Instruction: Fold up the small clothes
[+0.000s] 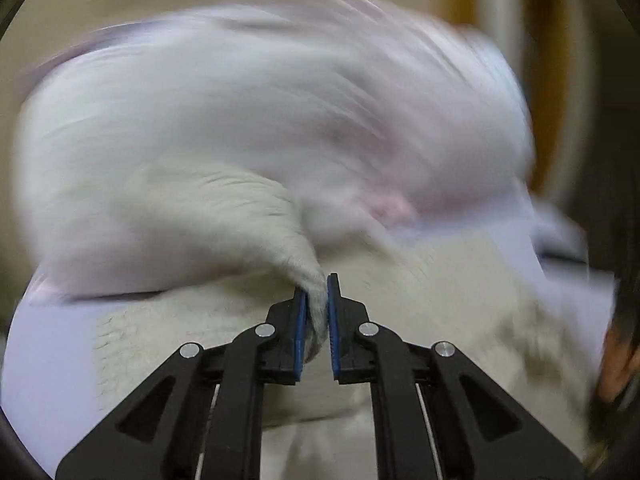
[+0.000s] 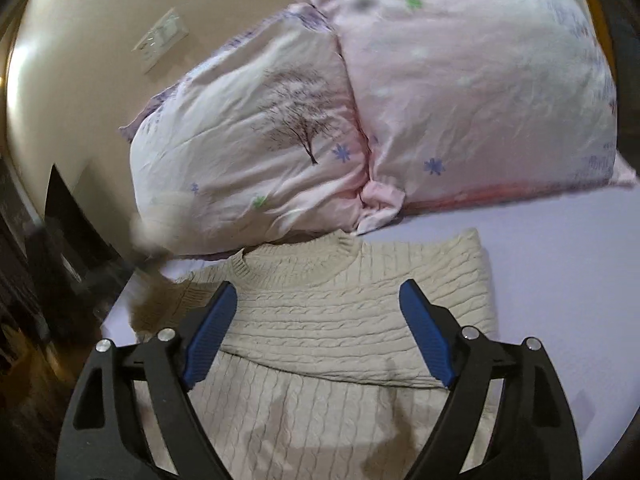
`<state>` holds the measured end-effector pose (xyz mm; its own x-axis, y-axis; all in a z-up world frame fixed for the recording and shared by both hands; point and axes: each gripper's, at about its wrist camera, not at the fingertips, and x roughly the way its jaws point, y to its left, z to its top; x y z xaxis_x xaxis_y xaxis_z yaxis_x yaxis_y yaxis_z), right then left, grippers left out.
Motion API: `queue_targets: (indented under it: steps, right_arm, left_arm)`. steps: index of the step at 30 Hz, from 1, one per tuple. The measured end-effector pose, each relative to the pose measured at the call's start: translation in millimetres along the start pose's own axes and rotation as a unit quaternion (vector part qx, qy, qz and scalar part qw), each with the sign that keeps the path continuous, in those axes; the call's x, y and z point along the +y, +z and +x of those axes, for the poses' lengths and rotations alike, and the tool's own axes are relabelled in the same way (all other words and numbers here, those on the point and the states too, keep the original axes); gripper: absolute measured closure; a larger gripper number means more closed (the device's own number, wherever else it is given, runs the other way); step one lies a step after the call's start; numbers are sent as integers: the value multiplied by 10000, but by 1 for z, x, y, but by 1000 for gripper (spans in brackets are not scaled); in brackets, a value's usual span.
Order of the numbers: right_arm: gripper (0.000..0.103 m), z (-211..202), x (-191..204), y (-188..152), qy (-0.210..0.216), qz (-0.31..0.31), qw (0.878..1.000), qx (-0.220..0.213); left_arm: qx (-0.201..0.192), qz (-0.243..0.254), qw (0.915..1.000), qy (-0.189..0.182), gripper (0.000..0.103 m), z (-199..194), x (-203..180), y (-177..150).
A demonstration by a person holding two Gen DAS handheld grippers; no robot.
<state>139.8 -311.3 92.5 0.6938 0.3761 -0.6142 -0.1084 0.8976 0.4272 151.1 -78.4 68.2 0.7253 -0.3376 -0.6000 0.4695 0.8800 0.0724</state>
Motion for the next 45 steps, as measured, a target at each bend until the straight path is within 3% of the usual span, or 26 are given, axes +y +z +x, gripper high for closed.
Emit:
queue_targets:
  steps: [1, 3, 5, 6, 7, 9, 12, 16, 19, 22, 23, 24, 25, 27, 29, 32, 35, 37, 39, 42, 45]
  right_arm:
    - [20, 4, -7, 0, -106, 88, 9999, 91]
    - [20, 6, -22, -1, -169, 275, 9992, 255]
    - [23, 5, -39, -1, -140, 503, 9980, 353]
    - [29, 5, -44, 0, -136, 564, 9976, 378]
    - [36, 8, -47, 1, -140, 603, 9972, 422]
    - [43, 18, -47, 4, -85, 664, 9962, 557]
    - [47, 39, -47, 11, -71, 854, 9934, 763]
    - [47, 72, -43, 23, 119, 1377, 9852, 1017]
    - [47, 100, -28, 30, -242, 1418, 9830, 1136]
    - [48, 134, -14, 32, -1013, 1196, 9786, 1335]
    - [53, 144, -11, 32, -1256, 988, 9776, 1367]
    - [80, 148, -10, 32, -1390, 816, 9781, 1320]
    - [92, 142, -12, 32, -1299, 788, 9813, 1185]
    - [94, 119, -20, 30, -974, 1011, 9862, 875]
    - [94, 81, -31, 26, -724, 1163, 9895, 468]
    - [93, 41, -49, 6, -919, 1267, 9873, 280]
    - [70, 17, -69, -20, -1016, 1590, 9804, 566]
    - [39, -11, -75, -40, -936, 1639, 9804, 559]
    - [31, -33, -84, -59, -915, 1583, 9813, 595]
    - [32, -55, -92, -92, -848, 1612, 9790, 915]
    - [48, -77, -93, -127, -362, 1674, 9780, 1190]
  left_arm:
    - [242, 379, 9990, -81, 95, 16, -27, -7]
    - [431, 587, 9970, -263, 95, 21, -49, -21]
    - [251, 305, 9986, -338, 93, -1, -34, -28]
    - [83, 9, 9994, -330, 84, -19, -17, -32]
    - [-63, -263, 9992, -296, 67, -34, 0, -37]
    - [-211, -799, 9966, -41, 54, -64, 39, -52]
    - [-22, -1443, 9888, 390, 53, -94, 84, -83]
    - [185, -2043, 9769, 597, 46, -120, 114, -121]
    - [254, -2208, 9725, 693, 41, -130, 114, -138]
    - [442, -2206, 9717, 725, 37, -129, 110, -148]
    - [539, -2160, 9719, 762, 37, -126, 107, -151]
    - [601, -2140, 9718, 781, 36, -124, 105, -154]
    - [670, -2133, 9714, 796, 36, -123, 105, -157]
    - [733, -2186, 9702, 748, 36, -125, 105, -166]
    - [687, -2259, 9698, 609, 35, -129, 107, -172]
    - [611, -2380, 9685, 394, 31, -131, 109, -178]
    - [612, -2646, 9624, 1, 31, -130, 111, -187]
    - [522, -2682, 9618, -163, 30, -136, 108, -191]
    - [495, -2721, 9603, -372, 30, -141, 105, -195]
    - [436, -2712, 9589, -710, 30, -151, 98, -201]
    - [340, -2887, 9477, -1316, 37, -164, 90, -214]
